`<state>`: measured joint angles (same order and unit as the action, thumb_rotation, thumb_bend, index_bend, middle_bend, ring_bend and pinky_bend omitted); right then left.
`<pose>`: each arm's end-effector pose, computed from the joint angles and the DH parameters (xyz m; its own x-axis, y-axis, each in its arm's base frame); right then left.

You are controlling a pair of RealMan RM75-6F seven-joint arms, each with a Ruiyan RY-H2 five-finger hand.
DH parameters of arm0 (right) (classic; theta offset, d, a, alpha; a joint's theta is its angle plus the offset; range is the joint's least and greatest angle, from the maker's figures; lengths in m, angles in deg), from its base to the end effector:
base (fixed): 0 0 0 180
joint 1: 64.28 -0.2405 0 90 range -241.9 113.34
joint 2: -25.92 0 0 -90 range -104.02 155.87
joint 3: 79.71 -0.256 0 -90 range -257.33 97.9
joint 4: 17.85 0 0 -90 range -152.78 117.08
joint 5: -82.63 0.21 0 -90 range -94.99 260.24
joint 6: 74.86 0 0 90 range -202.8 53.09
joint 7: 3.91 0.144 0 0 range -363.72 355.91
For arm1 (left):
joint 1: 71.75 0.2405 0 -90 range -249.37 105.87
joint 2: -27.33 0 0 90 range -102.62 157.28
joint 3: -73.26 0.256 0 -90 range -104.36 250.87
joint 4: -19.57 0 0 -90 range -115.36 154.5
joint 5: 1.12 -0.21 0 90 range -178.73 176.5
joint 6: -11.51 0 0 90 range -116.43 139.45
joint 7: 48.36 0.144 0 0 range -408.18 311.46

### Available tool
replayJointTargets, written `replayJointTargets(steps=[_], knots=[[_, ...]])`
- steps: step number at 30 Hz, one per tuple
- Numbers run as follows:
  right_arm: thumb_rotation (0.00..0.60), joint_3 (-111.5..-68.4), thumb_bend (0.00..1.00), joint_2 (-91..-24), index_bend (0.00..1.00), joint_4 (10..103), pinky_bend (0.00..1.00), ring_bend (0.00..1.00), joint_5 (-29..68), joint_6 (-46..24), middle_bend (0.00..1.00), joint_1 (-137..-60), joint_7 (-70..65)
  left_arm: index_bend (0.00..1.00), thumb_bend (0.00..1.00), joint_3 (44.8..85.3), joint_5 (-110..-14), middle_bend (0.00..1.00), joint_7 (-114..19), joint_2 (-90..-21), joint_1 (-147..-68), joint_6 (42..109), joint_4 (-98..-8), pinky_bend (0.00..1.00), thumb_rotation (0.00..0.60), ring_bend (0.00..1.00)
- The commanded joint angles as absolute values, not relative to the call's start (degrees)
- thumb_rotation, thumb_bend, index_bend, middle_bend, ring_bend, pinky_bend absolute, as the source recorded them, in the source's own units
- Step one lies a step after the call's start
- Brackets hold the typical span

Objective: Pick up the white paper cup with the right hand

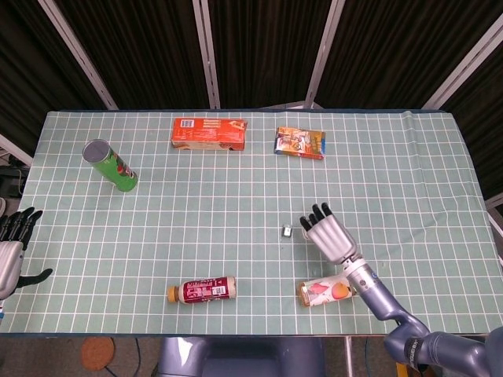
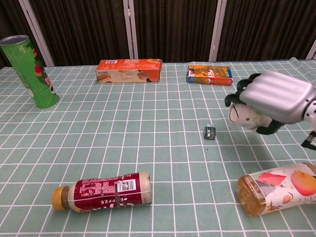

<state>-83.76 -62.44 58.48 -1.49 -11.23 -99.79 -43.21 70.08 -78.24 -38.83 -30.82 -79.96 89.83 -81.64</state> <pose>-0.1922 -0.3172 -0.0032 0.8305 0.1404 0.5390 -0.4189 -0.4805 0.7705 -0.3021 0.1958 0.1697 0.4765 0.1105 0.8722 0.8727 0.0613 -0.4845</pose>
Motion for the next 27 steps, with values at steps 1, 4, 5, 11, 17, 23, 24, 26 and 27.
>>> replayJointTargets(steps=[1,4,5,11,17,23,24,26,27], knots=[[0.600,-88.91,0.12,-62.00,0.27,61.39,0.27,0.20,3.55,-12.26,0.41,-100.42,-32.89,0.00,0.00,70.06,-78.18,0.00,-39.10,-30.70,-79.98,89.74,-81.71,0.00,0.600,0.00],[0.600,-90.85,0.12,-62.48,0.27,62.39,0.27,0.20,6.61,-13.53,0.41,-100.46,-27.76,0.00,0.00,70.03,-78.07,0.00,-39.32,-30.61,-79.99,89.66,-81.68,0.00,0.600,0.00],[0.600,-91.96,0.12,-62.71,0.27,63.08,0.27,0.20,8.81,-14.93,0.41,-100.61,-24.73,0.00,0.00,70.01,-77.97,0.00,-39.42,-30.57,-80.05,89.51,-81.60,0.00,0.600,0.00],[0.600,-94.00,0.12,-63.61,0.27,64.09,0.25,0.20,13.22,-18.95,0.41,-101.72,-18.24,0.00,0.00,69.99,-77.65,0.00,-39.64,-30.51,-80.25,88.97,-81.46,0.00,0.600,0.00],[0.600,-94.28,0.12,-66.28,0.27,62.20,0.25,0.19,13.23,-21.23,0.41,-103.77,-14.92,0.00,0.00,70.00,-77.23,0.00,-39.49,-30.57,-80.38,88.59,-81.42,0.00,0.600,0.00],[0.600,-94.66,0.12,-70.35,0.27,57.90,0.25,0.19,12.93,-20.17,0.41,-105.51,-15.07,0.00,0.00,69.90,-76.93,0.00,-39.56,-30.58,-80.44,88.54,-81.29,0.00,0.600,0.00],[0.600,-94.82,0.12,-70.87,0.27,57.28,0.25,0.19,13.02,-19.95,0.41,-105.75,-15.23,0.00,0.00,69.88,-76.86,0.00,-39.61,-30.56,-80.46,88.49,-81.26,0.00,0.600,0.00],[0.600,-94.95,0.12,-71.80,0.27,55.98,0.25,0.19,13.31,-19.70,0.41,-106.14,-15.56,0.00,0.00,69.89,-76.81,0.00,-39.73,-30.52,-80.50,88.37,-81.22,0.00,0.600,0.00],[0.600,-94.93,0.12,-72.08,0.27,55.50,0.25,0.19,13.30,-19.60,0.41,-106.25,-15.57,0.00,0.00,69.89,-76.79,0.00,-39.81,-30.51,-80.51,88.34,-81.20,0.00,0.600,0.00]])
